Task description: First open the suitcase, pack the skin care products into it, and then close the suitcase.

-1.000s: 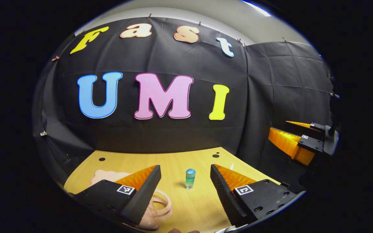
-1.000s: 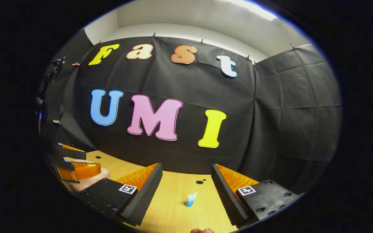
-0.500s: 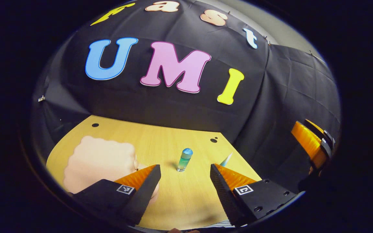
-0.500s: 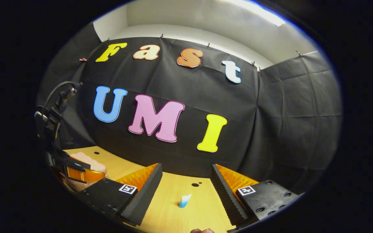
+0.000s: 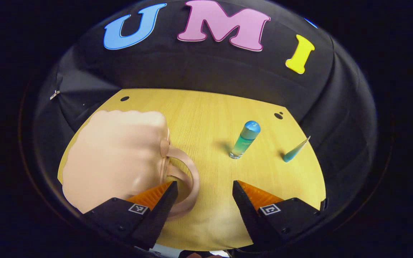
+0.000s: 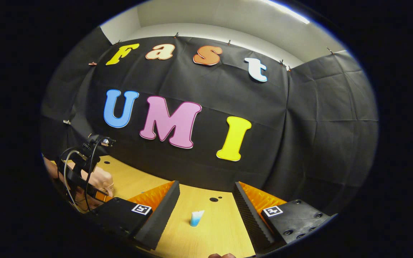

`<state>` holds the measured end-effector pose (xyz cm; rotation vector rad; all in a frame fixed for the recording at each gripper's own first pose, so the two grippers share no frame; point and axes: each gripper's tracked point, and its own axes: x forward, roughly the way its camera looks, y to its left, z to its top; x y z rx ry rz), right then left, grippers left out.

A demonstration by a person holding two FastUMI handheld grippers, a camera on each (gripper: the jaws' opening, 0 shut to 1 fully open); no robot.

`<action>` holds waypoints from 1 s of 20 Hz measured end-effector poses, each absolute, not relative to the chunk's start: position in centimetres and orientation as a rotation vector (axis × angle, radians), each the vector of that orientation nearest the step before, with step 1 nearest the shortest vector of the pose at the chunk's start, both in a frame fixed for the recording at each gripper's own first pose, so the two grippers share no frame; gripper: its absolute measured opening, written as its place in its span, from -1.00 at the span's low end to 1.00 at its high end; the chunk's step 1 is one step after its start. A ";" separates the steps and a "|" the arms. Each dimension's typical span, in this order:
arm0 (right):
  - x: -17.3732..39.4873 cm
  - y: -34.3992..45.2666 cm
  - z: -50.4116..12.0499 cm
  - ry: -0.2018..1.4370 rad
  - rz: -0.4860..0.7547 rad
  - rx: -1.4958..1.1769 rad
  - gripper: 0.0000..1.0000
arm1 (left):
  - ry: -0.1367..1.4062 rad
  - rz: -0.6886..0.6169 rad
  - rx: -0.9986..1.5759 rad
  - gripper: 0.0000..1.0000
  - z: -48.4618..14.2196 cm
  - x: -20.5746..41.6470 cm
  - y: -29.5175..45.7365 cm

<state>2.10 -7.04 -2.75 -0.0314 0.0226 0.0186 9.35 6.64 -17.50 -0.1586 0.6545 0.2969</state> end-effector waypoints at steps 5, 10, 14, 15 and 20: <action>2.8 -10.5 -5.0 0.081 0.005 -0.005 0.92 | 0.800 0.277 -0.204 0.70 -21.4 11.6 5.7; 3.3 -11.8 -6.0 0.108 -0.011 0.023 0.92 | 0.832 0.279 -0.223 0.51 -22.9 12.4 6.7; 3.9 -11.2 -7.1 0.137 0.006 0.053 0.92 | 0.853 0.156 -0.085 -0.65 -23.3 12.3 7.5; 4.0 -11.0 -7.2 0.140 0.010 0.061 0.92 | 0.856 0.135 -0.078 -0.72 -23.2 12.3 7.6; 4.9 -9.9 -7.1 0.139 0.026 0.091 0.93 | 0.864 0.093 -0.130 -0.87 -20.6 11.9 7.0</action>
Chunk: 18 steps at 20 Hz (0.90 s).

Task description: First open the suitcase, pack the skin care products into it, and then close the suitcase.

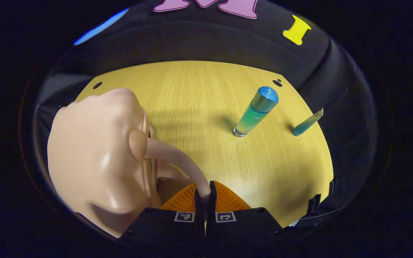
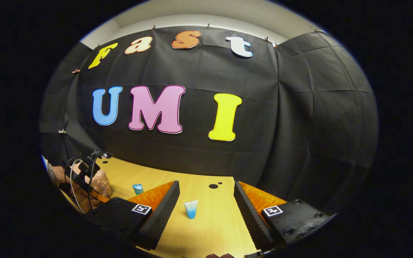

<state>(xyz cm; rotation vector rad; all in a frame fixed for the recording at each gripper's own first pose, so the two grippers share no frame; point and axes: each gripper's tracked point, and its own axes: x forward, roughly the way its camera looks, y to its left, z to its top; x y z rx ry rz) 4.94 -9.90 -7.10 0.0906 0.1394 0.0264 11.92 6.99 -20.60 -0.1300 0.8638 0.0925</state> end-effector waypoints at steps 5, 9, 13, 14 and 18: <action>6.2 -8.3 -7.5 0.142 0.069 0.105 0.93 | 0.813 0.051 -0.123 -0.87 -13.5 8.8 8.1; 7.6 -6.8 -7.4 0.134 0.122 0.114 0.94 | 0.728 0.094 -0.109 -0.87 -5.4 6.0 12.4; 9.3 -4.3 -7.2 0.125 0.201 0.128 0.93 | 0.653 0.193 -0.148 -0.87 0.0 3.0 19.3; 9.7 -3.8 -7.2 0.128 0.208 0.116 0.93 | 0.633 0.219 -0.152 -0.87 1.1 2.1 21.6; 10.1 -2.0 -5.5 0.109 0.171 0.116 0.93 | 0.594 0.298 -0.124 -0.87 3.5 -1.0 30.0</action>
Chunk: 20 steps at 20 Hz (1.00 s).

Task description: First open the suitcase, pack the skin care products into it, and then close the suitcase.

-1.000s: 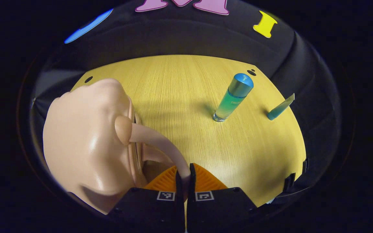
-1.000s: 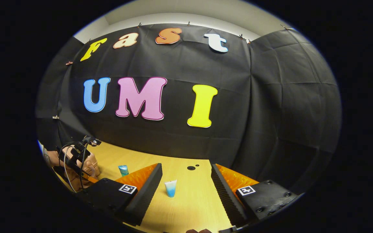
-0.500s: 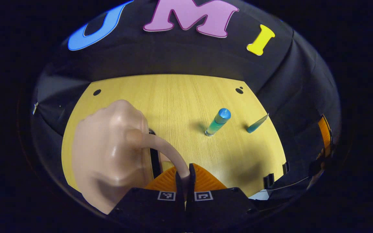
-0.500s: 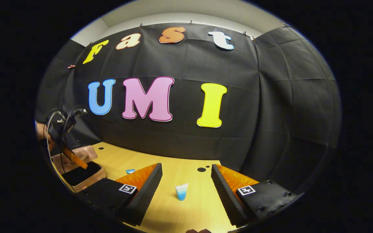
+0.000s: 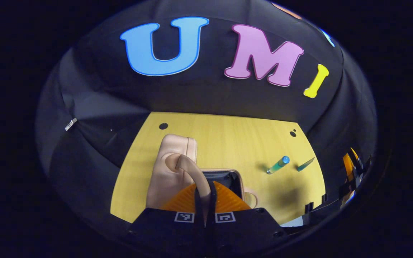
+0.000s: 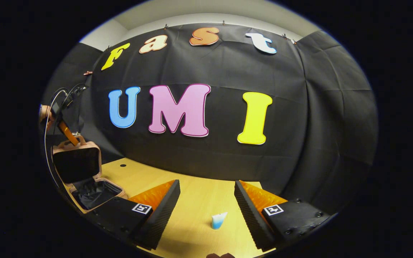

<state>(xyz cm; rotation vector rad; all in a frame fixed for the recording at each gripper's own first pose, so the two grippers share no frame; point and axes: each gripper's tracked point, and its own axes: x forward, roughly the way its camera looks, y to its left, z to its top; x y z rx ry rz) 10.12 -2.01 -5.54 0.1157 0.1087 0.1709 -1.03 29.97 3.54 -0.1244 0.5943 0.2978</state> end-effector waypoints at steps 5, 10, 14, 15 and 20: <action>9.2 3.0 -4.0 0.113 0.104 0.092 0.93 | 0.564 0.389 -0.135 -0.87 2.6 -4.4 43.6; 7.9 8.9 -2.6 0.134 0.078 0.057 0.93 | 0.636 0.459 -0.147 -0.88 -4.8 -6.8 56.7; 6.3 13.4 -2.8 0.192 0.088 0.059 0.93 | 0.714 0.458 -0.283 -0.88 -13.3 -6.9 62.9; 6.0 14.3 -2.2 0.189 0.090 0.101 0.93 | 0.736 0.456 -0.310 -0.88 -15.2 -6.8 63.6; 5.4 15.1 -1.8 0.216 0.056 0.111 0.92 | 0.821 0.500 -0.247 -0.78 -21.9 -6.8 66.0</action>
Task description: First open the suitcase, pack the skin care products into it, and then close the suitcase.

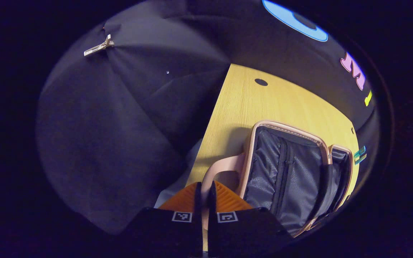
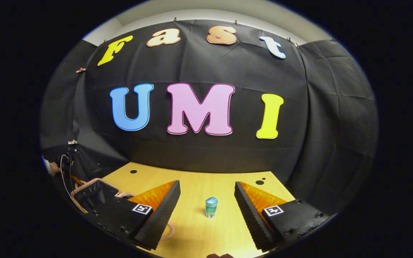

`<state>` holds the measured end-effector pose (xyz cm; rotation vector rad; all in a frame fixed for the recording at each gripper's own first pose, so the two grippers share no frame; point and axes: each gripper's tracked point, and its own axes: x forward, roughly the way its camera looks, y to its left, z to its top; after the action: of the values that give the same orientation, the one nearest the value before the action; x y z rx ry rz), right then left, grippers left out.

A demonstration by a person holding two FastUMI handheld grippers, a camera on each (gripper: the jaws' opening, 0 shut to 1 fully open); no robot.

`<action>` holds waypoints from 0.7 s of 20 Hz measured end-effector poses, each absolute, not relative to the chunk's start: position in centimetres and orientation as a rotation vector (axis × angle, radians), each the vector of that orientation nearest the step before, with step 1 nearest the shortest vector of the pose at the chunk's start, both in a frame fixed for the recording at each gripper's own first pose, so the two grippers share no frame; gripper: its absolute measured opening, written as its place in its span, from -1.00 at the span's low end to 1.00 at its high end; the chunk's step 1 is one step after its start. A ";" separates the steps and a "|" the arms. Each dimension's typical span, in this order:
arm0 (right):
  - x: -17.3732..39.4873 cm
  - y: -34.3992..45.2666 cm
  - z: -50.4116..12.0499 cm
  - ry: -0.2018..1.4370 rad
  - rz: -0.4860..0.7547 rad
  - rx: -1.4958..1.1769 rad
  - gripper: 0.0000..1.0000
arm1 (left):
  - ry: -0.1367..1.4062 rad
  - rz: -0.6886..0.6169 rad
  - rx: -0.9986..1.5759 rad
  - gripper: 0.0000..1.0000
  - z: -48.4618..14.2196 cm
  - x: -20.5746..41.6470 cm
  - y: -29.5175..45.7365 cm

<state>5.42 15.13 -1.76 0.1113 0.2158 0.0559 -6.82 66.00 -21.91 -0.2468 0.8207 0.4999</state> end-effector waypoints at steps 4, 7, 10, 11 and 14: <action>5.0 14.8 -2.4 0.228 0.027 0.133 0.93 | 0.827 0.561 -0.177 -0.43 -23.1 -6.7 67.5; 4.7 14.8 -2.7 0.227 0.016 0.136 0.92 | 0.714 0.560 -0.107 0.54 -20.2 -6.2 67.9; 4.7 14.5 -2.9 0.220 0.002 0.130 0.92 | 0.550 0.538 -0.025 0.98 -14.4 -5.1 66.1; 4.8 14.4 -2.9 0.221 -0.001 0.130 0.92 | 0.474 0.521 0.008 0.98 -11.7 -4.5 64.6; 5.5 13.7 -2.3 0.200 -0.022 0.123 0.92 | 0.304 0.469 0.084 0.97 -4.9 -4.1 60.2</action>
<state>5.45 13.68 -2.28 0.1226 0.1996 -0.0217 -4.09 60.18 -4.92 0.0840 0.3038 0.4687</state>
